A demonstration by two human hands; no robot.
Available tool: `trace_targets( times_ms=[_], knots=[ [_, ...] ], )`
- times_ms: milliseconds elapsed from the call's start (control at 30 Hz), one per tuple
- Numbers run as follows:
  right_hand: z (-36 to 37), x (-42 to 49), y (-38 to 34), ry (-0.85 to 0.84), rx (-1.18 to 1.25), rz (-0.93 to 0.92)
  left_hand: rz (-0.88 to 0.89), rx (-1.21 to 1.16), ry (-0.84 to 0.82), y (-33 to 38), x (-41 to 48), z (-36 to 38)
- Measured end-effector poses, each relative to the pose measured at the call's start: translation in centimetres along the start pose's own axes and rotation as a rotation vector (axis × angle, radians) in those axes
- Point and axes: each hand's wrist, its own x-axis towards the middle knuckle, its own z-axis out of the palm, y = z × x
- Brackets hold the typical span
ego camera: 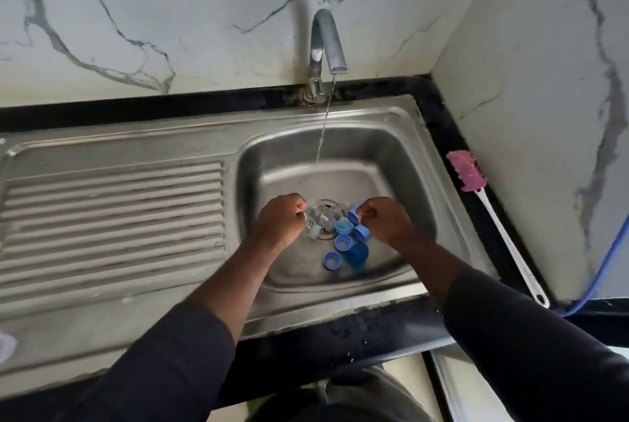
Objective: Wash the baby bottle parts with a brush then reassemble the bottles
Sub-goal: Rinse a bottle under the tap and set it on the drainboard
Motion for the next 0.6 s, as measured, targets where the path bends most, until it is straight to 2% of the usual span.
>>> trace_targets(
  times_ms=[267,433,600],
  knots=[
    [1.4,3.3,2.5,-0.129,-0.179,0.078,-0.095,0.088,-0.062,-1.0,2.2,1.3],
    [2.8,4.5,2.1,-0.199,-0.117,0.120,-0.153,0.139,-0.104,-1.5,3.2,2.6],
    [6.8,6.4,-0.2,-0.316,0.080,0.153,-0.227,0.215,-0.162,-2.0,4.8,4.3]
  ],
)
